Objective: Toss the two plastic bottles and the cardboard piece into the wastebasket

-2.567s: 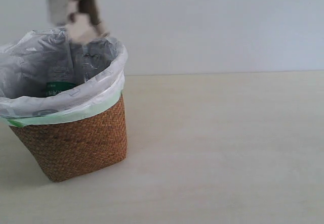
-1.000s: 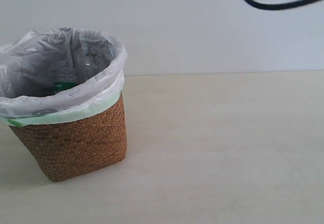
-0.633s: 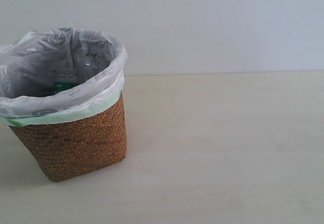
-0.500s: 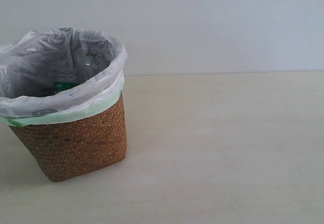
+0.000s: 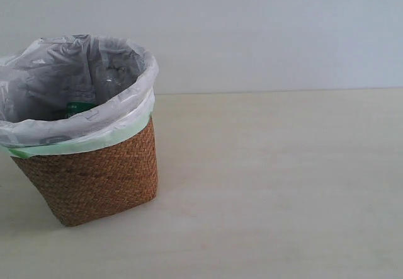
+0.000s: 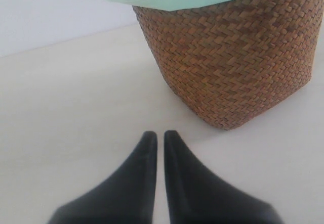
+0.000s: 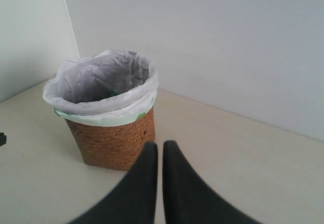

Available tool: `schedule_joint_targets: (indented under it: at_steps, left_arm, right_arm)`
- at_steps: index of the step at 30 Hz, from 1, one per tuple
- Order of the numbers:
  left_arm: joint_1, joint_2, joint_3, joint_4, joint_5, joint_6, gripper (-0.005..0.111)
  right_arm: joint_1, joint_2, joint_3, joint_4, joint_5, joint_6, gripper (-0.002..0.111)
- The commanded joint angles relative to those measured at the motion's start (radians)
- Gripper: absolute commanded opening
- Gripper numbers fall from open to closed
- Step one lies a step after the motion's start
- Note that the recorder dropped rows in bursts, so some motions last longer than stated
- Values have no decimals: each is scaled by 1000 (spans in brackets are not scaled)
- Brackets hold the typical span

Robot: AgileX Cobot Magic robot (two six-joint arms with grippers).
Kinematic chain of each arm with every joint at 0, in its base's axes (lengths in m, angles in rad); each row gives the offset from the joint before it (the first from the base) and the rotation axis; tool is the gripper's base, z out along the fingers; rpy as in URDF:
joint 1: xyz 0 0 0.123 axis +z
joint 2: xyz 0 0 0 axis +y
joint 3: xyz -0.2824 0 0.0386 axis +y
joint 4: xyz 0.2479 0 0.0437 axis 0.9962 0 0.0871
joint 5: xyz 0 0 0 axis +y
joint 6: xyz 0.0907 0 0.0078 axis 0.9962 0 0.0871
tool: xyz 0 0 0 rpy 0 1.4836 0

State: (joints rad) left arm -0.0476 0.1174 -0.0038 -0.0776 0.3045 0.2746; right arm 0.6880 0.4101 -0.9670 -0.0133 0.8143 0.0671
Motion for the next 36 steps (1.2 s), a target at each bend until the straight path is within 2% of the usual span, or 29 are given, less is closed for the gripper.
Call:
schedule_joint_targets:
  at_steps: [1, 15, 20, 24, 26, 29, 36]
  left_arm:
    - [3, -6, 4, -8, -13, -9, 4]
    - [3, -6, 4, -8, -13, -9, 4]
    - [3, -6, 4, -8, -13, -9, 4]
    - [3, -6, 4, -8, -13, -9, 4]
    - [3, -6, 4, -8, -13, -9, 4]
    - [3, -6, 4, -8, -13, -9, 4]
    - [3, -6, 4, -8, -13, -9, 4]
  right_arm:
    - [-1, -63, 2, 13, 16, 5, 0]
    - [-7, -109, 5, 8, 20, 5, 0]
    - [-122, -157, 91, -29, -4, 5, 0]
    - [-319, -263, 254, -27, -4, 5, 0]
    - [-382, -299, 291, -27, 0, 5, 0]
    - [-417, -330, 298, -21, 1, 5, 0]
    - [-423, -410, 298, -21, -7, 5, 0]
